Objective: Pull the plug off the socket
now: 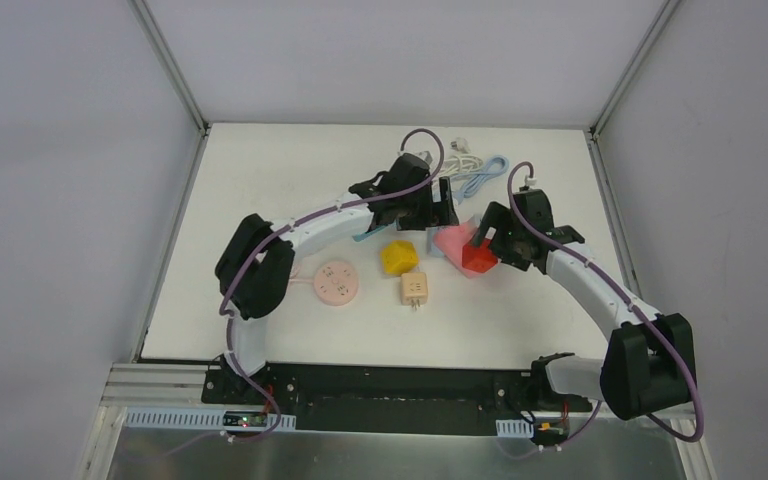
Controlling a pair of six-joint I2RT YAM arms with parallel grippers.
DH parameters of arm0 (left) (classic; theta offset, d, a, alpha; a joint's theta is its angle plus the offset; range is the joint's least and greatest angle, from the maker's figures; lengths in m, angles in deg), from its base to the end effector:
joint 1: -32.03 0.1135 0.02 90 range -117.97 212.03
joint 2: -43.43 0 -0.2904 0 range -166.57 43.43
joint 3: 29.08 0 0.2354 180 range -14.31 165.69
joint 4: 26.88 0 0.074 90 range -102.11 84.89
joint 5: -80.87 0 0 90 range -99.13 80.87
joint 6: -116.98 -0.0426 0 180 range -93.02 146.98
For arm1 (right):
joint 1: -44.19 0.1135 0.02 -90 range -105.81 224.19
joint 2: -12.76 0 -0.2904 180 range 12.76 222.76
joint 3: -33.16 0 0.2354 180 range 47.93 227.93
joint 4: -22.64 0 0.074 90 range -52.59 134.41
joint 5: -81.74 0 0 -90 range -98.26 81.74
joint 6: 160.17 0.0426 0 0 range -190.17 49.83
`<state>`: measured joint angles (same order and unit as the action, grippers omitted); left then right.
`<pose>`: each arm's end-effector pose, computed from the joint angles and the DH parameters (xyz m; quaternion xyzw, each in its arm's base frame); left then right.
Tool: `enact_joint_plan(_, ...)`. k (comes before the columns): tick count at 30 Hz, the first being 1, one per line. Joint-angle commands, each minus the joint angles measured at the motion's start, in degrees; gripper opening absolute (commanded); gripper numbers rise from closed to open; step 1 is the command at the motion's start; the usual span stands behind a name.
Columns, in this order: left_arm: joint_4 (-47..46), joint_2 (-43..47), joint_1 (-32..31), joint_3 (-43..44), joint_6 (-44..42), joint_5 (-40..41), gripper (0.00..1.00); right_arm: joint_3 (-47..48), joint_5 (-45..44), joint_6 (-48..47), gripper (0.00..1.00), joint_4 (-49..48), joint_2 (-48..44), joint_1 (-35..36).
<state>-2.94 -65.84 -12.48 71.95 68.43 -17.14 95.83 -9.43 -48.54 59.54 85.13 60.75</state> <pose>0.3147 -0.3177 0.2920 0.0571 0.8720 -0.3735 0.3111 0.2343 0.0688 0.2659 0.0449 0.9280 0.1120 0.3525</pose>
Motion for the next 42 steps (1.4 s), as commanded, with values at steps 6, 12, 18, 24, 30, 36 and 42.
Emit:
enact_joint_plan(6, -1.7, -7.7, -2.3, 2.1, 8.5, 1.1, 0.79, -0.9, 2.8, -0.8, 0.74, -0.7, -0.5, -0.4)
enact_joint_plan(12, 0.7, -9.8, -2.8, 3.5, 9.1, 3.2, 0.7, -1.5, 6.1, -1.6, 0.51, -2.7, -0.2, -0.3)
enact_joint_plan(18, 6.6, -11.6, -3.2, 6.5, 10.4, 5.3, 0.61, -1.2, 6.8, -2.5, 0.32, -2.8, -0.4, -0.3)
enact_joint_plan(24, 12.2, -12.8, -4.3, 9.3, 10.4, 7.7, 0.6, -1.2, 2.1, -1.9, 0.38, -1.2, 0.9, -0.4)
enact_joint_plan(30, 14.1, -12.7, -5.1, 9.4, 10.7, 10.5, 0.59, -1.2, -1.8, -0.1, 0.67, -0.6, 2.3, -0.4)
enact_joint_plan(36, 15.0, -13.0, -5.2, 9.9, 11.0, 11.2, 0.57, -0.9, 2.5, 0.4, 0.53, -1.2, 4.5, -0.3)
enact_joint_plan(42, 15.5, -13.2, -5.4, 10.3, 10.8, 11.7, 0.53, -0.2, 6.8, 0.6, 0.01, -3.0, 0.4, -0.4)
